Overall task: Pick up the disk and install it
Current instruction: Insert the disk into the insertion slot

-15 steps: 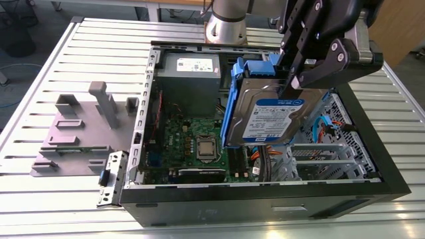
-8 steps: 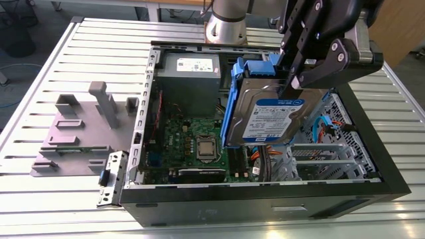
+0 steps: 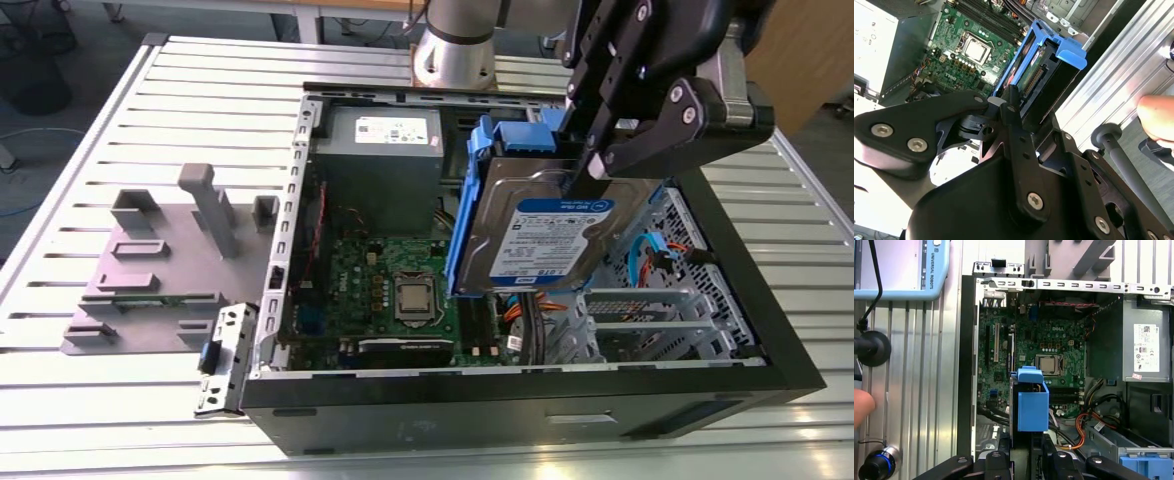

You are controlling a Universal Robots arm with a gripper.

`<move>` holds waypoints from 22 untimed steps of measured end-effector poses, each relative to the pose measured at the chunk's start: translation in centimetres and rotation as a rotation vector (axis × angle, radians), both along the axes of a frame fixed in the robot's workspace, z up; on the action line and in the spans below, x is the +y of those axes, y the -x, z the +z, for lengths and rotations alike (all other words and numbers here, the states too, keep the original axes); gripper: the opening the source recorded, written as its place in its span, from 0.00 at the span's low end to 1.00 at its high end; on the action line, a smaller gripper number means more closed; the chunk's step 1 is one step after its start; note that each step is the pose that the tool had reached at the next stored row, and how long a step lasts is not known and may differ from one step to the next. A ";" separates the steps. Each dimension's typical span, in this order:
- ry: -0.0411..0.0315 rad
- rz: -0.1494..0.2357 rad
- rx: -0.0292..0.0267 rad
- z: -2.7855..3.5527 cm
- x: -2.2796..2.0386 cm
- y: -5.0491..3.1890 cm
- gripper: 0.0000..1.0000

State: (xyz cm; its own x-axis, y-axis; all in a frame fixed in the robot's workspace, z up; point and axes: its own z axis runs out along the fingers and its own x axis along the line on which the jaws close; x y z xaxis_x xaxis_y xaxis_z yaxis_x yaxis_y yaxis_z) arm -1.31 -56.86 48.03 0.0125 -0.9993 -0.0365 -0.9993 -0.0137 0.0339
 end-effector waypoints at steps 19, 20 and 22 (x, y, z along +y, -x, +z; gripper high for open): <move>0.0000 0.000 0.0000 0.00 0.00 -1.33 0.35; -0.0001 0.000 0.0000 0.00 0.00 -1.53 0.35; -0.0001 0.000 0.0000 0.00 0.00 -1.76 0.35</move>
State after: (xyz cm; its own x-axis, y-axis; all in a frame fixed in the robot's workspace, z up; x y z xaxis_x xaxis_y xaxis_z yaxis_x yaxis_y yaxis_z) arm 0.44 -56.85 48.03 0.0124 -0.9993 -0.0366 -0.9993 -0.0137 0.0338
